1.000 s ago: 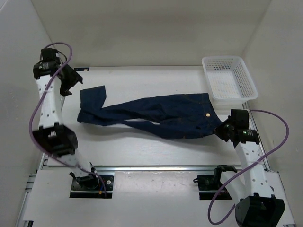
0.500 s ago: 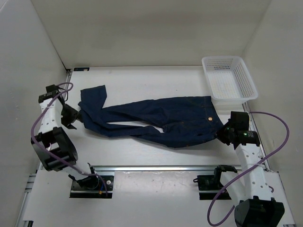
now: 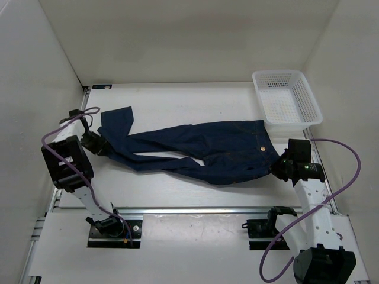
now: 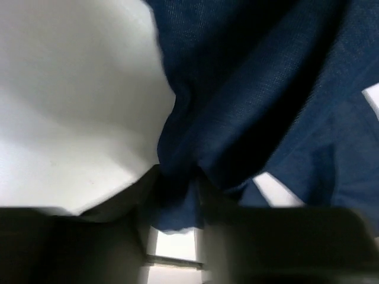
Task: Fold and stack the trousers
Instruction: Flatten the trousers out
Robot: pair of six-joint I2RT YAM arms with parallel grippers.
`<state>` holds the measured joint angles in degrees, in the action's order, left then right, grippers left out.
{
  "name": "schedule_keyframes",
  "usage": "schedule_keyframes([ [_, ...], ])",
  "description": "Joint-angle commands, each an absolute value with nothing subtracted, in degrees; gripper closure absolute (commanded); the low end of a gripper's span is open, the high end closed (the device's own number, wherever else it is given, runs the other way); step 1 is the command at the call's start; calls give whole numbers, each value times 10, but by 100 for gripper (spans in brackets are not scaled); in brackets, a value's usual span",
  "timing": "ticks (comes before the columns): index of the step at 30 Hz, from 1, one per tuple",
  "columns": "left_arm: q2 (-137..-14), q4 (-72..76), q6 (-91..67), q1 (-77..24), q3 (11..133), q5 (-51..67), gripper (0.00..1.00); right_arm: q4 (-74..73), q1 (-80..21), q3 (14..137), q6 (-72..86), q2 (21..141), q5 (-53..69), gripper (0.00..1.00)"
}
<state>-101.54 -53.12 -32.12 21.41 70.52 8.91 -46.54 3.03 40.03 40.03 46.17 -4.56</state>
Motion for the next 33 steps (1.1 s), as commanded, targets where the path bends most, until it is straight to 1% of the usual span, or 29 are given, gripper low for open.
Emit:
schedule_keyframes([
  [1, -1022, -521, -324, 206, 745, 102, 89, -460, 33, 426, 393, 461, -51, 100],
  [4, -993, -546, -330, 206, 786, 73, 90, -460, 33, 432, 393, 461, -56, 100],
  [5, -987, -557, -336, 206, 832, 54, 90, -460, 33, 439, 393, 461, -61, 100],
  [8, -987, -616, -336, 206, 933, 46, 90, -460, 33, 463, 393, 473, -67, 100],
  [9, -1006, -640, -323, 206, 1019, 38, 90, -460, 33, 478, 393, 482, -67, 100],
  [11, -1019, -716, -317, 206, 1105, 18, 90, -460, 33, 491, 393, 488, -78, 100],
  [12, -1020, -741, -317, 206, 1173, 11, 90, -460, 33, 491, 393, 488, -78, 100],
  [13, -1004, -764, -317, 206, 1199, -3, 90, -460, 33, 497, 393, 483, -84, 100],
  [14, -990, -764, -317, 206, 1186, -3, 90, -460, 33, 497, 393, 476, -90, 100],
  [16, -947, -759, -310, 206, 1155, -3, 80, -471, 33, 481, 393, 469, -91, 100],
  [17, -936, -758, -310, 206, 1125, -3, 72, -471, 33, 475, 393, 461, -91, 100],
  [18, -930, -747, -304, 206, 1114, 3, 55, -477, 33, 469, 393, 452, -91, 100],
  [19, -930, -739, -297, 206, 1105, 10, 17, -484, 33, 461, 388, 452, -91, 100],
  [20, -940, -732, -292, 206, 1105, 19, 13, -484, 33, 448, 388, 444, -91, 100],
  [21, -955, -732, -292, 206, 1117, 26, 13, -489, 33, 442, 388, 444, -91, 100],
  [22, -995, -732, -292, 206, 1129, 26, 13, -490, 33, 437, 388, 444, -91, 100],
  [23, -1019, -732, -287, 200, 1146, 26, 20, -490, 33, 437, 388, 439, -91, 100],
  [24, -1043, -760, -287, 195, 1188, 26, 25, -490, 33, 437, 388, 439, -91, 100],
  [25, -1079, -777, -287, 195, 1208, 26, 37, -490, 33, 437, 388, 439, -91, 100],
  [26, -1085, -788, -287, 188, 1222, 26, 57, -490, 33, 443, 388, 439, -91, 100],
  [27, -1079, -788, -293, 181, 1209, 12, 81, -490, 33, 443, 388, 439, -91, 100],
  [28, -1051, -767, -294, 181, 1187, -1, 90, -490, 33, 452, 388, 444, -91, 100],
  [29, -1032, -755, -294, 181, 1160, -11, 90, -490, 33, 457, 388, 444, -91, 100],
  [30, -1014, -743, -294, 181, 1100, -36, 90, -483, 33, 457, 388, 444, -91, 100],
  [31, -997, -734, -300, 181, 1069, -53, 90, -483, 33, 457, 388, 444, -91, 100],
  [33, -960, -710, -306, 195, 1007, -65, 90, -483, 33, 457, 388, 450, -91, 100],
])
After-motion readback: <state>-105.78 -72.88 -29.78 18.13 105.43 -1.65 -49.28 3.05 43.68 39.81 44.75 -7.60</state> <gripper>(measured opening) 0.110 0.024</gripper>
